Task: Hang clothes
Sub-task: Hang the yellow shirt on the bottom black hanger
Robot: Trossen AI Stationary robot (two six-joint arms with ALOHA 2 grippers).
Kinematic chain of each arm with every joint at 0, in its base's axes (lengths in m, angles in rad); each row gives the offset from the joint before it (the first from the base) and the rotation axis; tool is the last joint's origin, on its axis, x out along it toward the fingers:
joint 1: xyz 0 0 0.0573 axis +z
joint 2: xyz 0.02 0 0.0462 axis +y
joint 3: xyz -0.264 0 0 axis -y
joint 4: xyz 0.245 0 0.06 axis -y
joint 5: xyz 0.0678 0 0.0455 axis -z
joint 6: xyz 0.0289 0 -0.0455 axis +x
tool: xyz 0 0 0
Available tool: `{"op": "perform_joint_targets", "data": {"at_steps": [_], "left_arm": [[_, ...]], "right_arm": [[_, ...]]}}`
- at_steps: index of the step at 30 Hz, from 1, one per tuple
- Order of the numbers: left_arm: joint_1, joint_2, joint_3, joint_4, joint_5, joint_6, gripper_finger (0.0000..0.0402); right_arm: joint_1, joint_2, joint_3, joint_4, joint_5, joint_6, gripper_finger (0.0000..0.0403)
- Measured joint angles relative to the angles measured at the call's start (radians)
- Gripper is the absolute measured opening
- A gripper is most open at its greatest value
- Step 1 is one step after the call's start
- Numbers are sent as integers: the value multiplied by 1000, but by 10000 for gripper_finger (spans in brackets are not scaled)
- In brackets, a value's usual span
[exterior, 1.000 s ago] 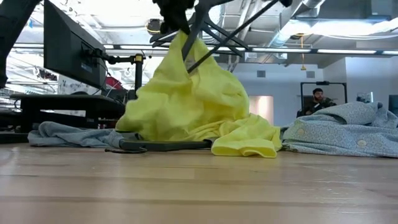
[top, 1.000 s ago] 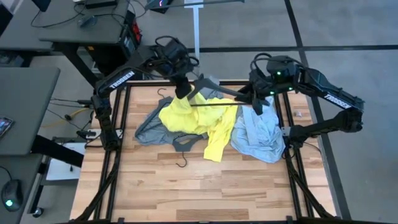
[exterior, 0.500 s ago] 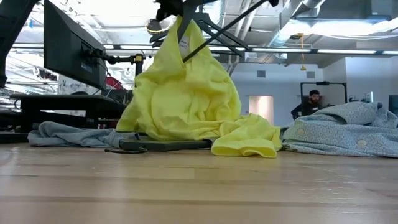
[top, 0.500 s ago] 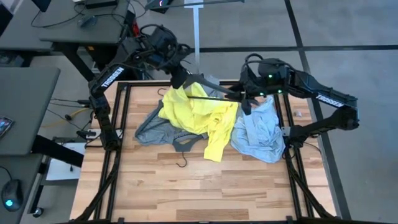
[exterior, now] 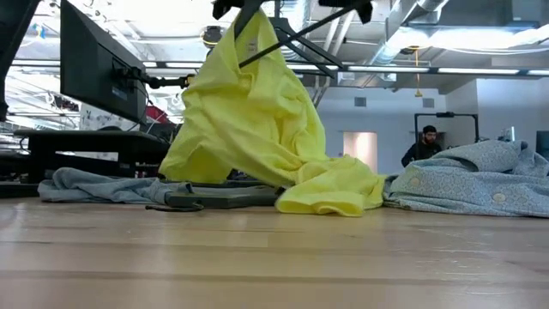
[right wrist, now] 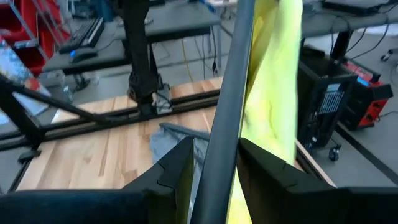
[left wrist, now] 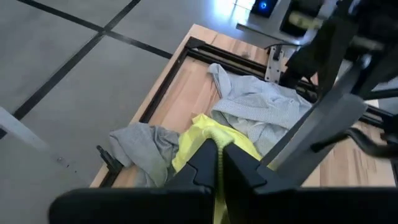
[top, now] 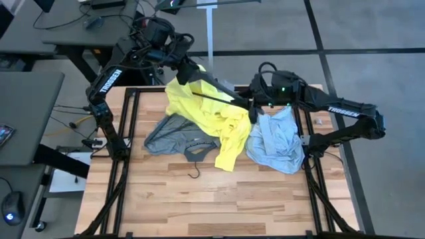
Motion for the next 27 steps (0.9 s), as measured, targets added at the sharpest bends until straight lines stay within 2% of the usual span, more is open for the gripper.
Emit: {"op": "perform_joint_targets", "data": {"at_steps": [8, 12, 17, 21, 27], "left_arm": [[8, 0, 0, 18, 4, -7, 0], [8, 0, 0, 69, 12, -31, 0], [1, -1, 0, 93, 44, -37, 0], [-6, -1, -1, 98, 34, -38, 0], [-13, 3, -2, 107, 30, 8, 0]], "right_arm": [[9, 7, -211, 312, 36, 28, 101], [24, 23, -299, 461, 97, 35, 100], [26, 92, -309, 477, 191, 75, 97], [27, 144, -309, 509, 175, 121, 97], [38, 156, -259, 566, 167, 100, 97]]}}
